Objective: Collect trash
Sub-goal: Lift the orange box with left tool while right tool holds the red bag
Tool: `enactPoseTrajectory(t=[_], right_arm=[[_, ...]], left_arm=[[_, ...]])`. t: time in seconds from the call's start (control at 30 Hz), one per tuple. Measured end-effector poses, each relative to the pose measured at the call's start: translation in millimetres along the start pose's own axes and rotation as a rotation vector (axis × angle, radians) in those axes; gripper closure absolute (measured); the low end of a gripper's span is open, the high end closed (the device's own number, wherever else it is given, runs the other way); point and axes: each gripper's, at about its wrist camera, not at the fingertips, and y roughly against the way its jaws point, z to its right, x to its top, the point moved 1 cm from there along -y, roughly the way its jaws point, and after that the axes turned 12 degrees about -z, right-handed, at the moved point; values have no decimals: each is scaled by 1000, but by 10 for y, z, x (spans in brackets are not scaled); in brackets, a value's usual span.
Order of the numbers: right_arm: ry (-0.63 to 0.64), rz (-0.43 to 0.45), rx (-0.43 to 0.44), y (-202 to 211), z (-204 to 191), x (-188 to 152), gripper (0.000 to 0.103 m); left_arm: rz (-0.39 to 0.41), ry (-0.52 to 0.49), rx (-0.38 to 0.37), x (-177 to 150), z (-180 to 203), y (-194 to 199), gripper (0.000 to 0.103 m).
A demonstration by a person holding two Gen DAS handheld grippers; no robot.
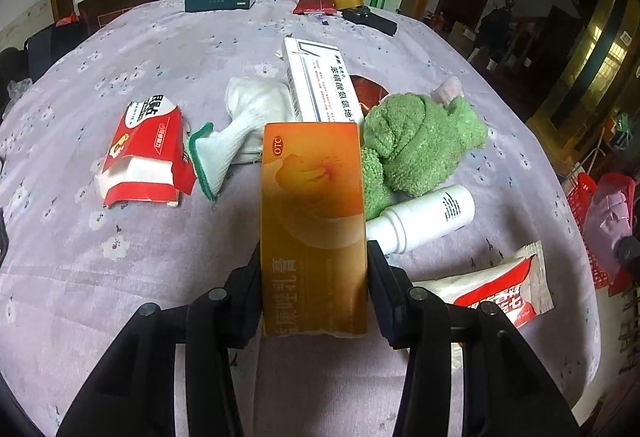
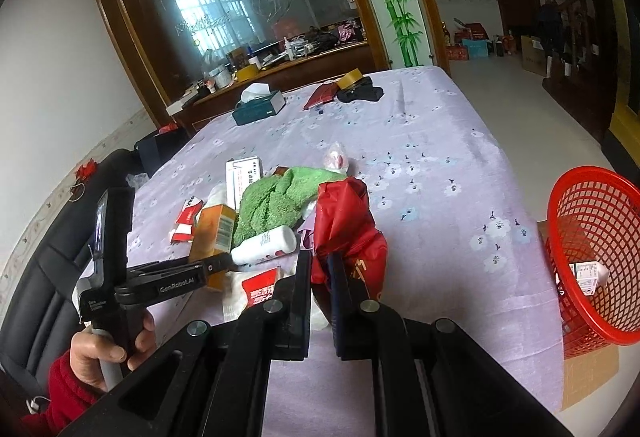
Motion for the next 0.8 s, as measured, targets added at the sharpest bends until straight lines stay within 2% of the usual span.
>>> enactPoseTrajectory(t=[0.17,0.47,0.8], right_arm=[[6,-4,-3,-6,-43,-12,94],[30,-6,8,-21,-181,-23,94],[31,-6,12,-10,-212,-40,94]], left_arm=[[54,-15,1,-65,21,158,59],[203,-37,-7,-183,170,664,58],[271,-116,80,-327,483,765,58]])
